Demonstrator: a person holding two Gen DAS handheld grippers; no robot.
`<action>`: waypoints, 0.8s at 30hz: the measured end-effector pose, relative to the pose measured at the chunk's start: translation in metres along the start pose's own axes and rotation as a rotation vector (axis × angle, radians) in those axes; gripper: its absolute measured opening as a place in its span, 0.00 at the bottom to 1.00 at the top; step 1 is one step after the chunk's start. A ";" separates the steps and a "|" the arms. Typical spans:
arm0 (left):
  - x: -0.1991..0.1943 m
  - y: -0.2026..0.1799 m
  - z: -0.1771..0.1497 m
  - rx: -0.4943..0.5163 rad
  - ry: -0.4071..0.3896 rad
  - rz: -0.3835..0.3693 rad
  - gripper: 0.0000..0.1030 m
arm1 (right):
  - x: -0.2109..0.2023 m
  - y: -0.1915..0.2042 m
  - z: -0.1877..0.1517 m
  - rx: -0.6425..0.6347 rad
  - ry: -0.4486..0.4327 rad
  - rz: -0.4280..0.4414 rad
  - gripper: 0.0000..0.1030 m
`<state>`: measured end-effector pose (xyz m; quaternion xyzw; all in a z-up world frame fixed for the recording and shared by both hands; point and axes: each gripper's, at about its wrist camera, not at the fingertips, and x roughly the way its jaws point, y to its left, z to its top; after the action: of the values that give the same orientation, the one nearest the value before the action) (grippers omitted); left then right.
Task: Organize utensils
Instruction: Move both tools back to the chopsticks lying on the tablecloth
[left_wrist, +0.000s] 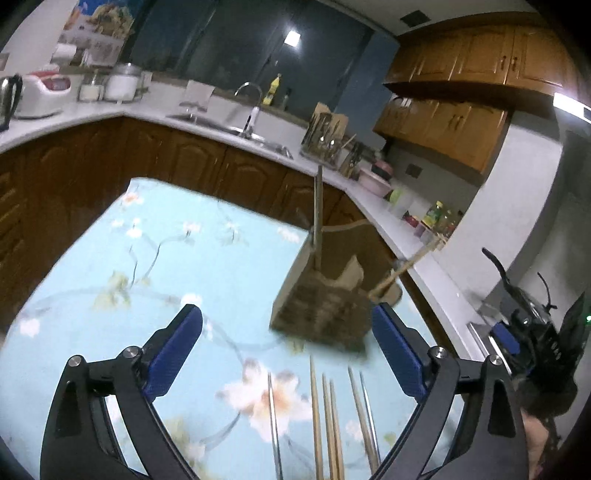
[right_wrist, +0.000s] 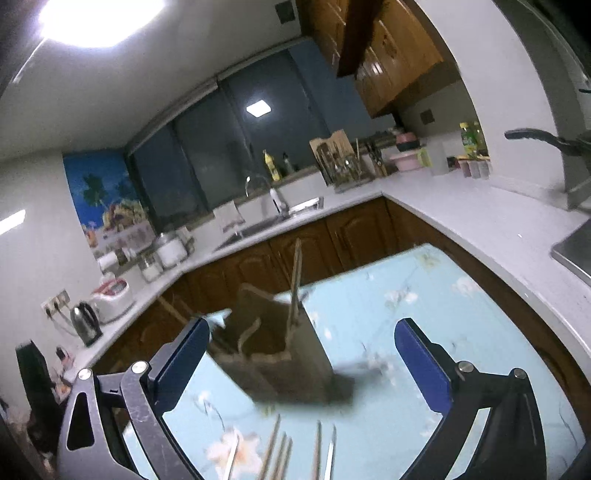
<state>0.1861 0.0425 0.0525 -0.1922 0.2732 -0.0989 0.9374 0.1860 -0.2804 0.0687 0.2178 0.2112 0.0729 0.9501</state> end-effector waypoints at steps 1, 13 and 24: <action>-0.004 0.002 -0.006 0.001 0.010 0.012 0.92 | -0.003 -0.001 -0.006 -0.004 0.007 -0.003 0.99; -0.013 0.023 -0.055 0.008 0.098 0.074 0.92 | -0.013 -0.004 -0.067 -0.023 0.146 -0.020 0.98; 0.001 0.026 -0.062 0.043 0.160 0.117 0.92 | 0.011 0.020 -0.090 -0.087 0.242 0.020 0.97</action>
<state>0.1549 0.0467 -0.0070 -0.1473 0.3558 -0.0649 0.9206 0.1561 -0.2251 0.0001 0.1683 0.3187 0.1171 0.9254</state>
